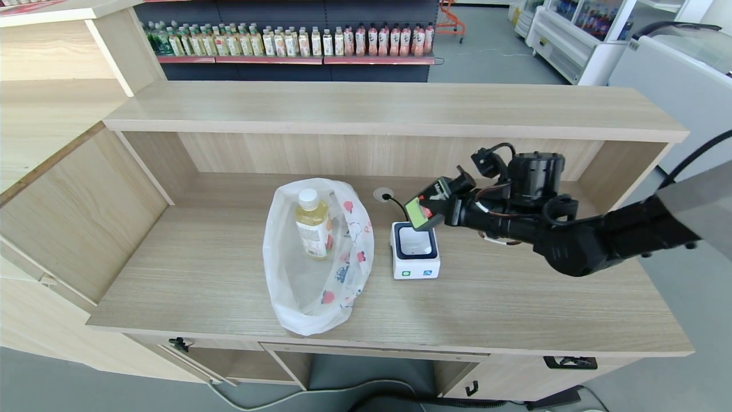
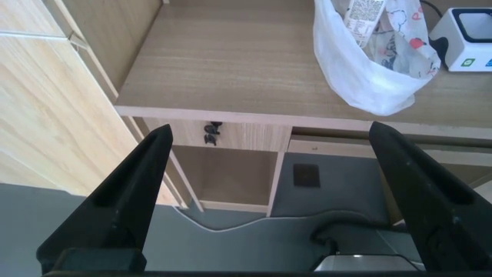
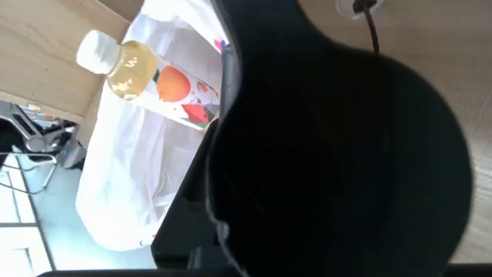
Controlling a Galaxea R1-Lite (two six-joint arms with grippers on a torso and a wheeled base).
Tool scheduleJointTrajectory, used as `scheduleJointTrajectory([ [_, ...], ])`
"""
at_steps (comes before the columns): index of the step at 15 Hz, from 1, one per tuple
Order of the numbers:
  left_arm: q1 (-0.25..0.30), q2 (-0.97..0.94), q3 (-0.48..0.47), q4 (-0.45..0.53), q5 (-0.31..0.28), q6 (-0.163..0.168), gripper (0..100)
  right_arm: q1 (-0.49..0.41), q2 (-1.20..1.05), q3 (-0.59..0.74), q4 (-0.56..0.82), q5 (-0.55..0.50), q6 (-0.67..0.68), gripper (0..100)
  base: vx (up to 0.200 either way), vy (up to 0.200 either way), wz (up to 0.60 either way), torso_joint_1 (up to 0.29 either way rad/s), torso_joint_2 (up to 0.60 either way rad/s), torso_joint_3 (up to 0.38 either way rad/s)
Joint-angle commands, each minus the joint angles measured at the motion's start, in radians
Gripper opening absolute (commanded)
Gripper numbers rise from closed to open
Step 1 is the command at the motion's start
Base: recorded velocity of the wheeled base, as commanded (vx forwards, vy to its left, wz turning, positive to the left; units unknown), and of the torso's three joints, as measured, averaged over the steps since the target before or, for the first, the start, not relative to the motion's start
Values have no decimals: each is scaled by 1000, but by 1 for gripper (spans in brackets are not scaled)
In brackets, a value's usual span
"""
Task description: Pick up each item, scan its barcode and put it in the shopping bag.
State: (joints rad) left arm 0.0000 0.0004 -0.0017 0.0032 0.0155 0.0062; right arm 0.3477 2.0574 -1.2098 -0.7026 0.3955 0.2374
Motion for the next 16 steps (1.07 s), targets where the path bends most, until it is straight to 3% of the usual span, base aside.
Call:
scheduleJointTrajectory([
  [1, 0, 0, 2, 0, 0, 0, 100, -88, -237, 154, 103, -4, -313, 0, 0, 0, 0, 0, 0, 0],
  [3, 0, 0, 0, 0, 0, 0, 100, -124, -292, 250, 95, -4, -429, 0, 0, 0, 0, 0, 0, 0],
  [6, 0, 0, 0, 0, 0, 0, 100, -124, -369, 365, 94, -6, -429, 0, 0, 0, 0, 0, 0, 0],
  [12, 0, 0, 0, 0, 1, 0, 100, -122, -428, 447, 94, -3, -425, 0, 0, 0, 0, 0, 0, 0],
  [16, 0, 0, 0, 0, 0, 0, 100, -104, -451, 446, 95, 3, -352, 0, 0, 200, 0, 4, -1, 2],
])
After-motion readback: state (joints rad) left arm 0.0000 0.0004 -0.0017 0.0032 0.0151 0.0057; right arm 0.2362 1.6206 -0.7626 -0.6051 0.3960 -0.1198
